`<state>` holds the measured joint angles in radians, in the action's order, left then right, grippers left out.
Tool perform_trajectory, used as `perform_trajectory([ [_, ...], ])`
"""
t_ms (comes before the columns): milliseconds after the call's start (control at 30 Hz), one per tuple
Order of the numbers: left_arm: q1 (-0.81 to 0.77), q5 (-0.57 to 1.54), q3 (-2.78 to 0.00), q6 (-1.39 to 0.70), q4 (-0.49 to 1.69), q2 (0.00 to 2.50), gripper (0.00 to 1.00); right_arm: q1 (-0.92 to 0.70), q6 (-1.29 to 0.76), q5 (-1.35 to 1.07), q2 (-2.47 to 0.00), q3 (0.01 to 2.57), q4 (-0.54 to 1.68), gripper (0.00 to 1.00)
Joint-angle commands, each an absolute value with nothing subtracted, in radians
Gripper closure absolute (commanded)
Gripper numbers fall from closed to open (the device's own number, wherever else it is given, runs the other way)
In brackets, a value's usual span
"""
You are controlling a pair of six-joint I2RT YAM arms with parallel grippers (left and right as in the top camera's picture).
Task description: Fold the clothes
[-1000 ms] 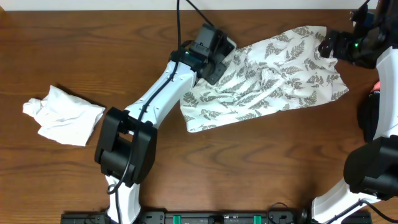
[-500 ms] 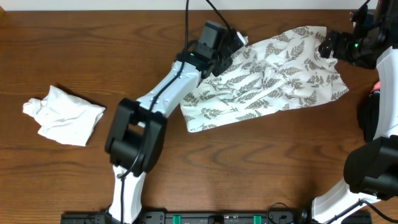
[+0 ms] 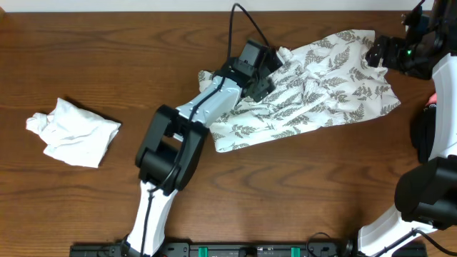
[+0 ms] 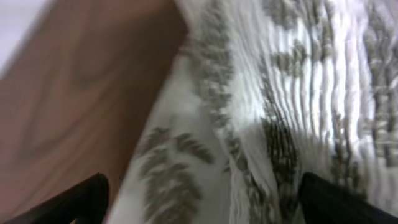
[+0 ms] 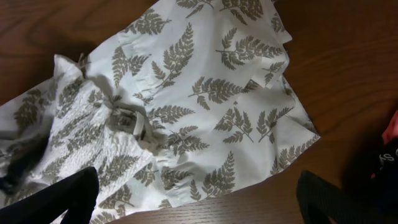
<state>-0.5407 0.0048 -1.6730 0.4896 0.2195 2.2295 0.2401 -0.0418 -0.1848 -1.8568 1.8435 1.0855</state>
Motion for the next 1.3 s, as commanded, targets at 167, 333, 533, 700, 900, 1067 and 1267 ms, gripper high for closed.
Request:
perform_trajectory([
  [167,-0.506,-0.072,-1.691,0.163,0.406,1.936,0.02,0.244,0.004,-0.18,-1.913,1.85,1.082,0.01],
  [333,-0.449,-0.071,-1.691,-0.014,0.64,1.906,0.02,0.244,0.154,-0.186,-2.025,1.85,1.076,0.01],
  [533,-0.4,0.035,-1.681,-0.083,0.864,1.909,0.02,0.283,0.251,-0.161,-2.158,1.85,1.023,0.01],
  [700,-0.384,0.046,-1.647,-0.205,0.906,1.91,0.02,0.35,0.209,-0.186,-2.195,1.85,0.965,0.01],
  [900,-0.382,0.076,-1.604,-0.333,0.892,1.966,0.02,0.415,0.16,-0.287,-2.199,1.85,0.966,0.01],
  [1067,-0.367,0.079,-1.59,-0.577,0.881,2.04,0.02,0.432,0.161,-0.304,-2.199,1.85,0.987,0.01],
  [1267,-0.31,0.112,-1.558,-0.637,0.822,2.069,0.02,0.433,0.161,-0.304,-2.199,1.85,0.992,0.01],
])
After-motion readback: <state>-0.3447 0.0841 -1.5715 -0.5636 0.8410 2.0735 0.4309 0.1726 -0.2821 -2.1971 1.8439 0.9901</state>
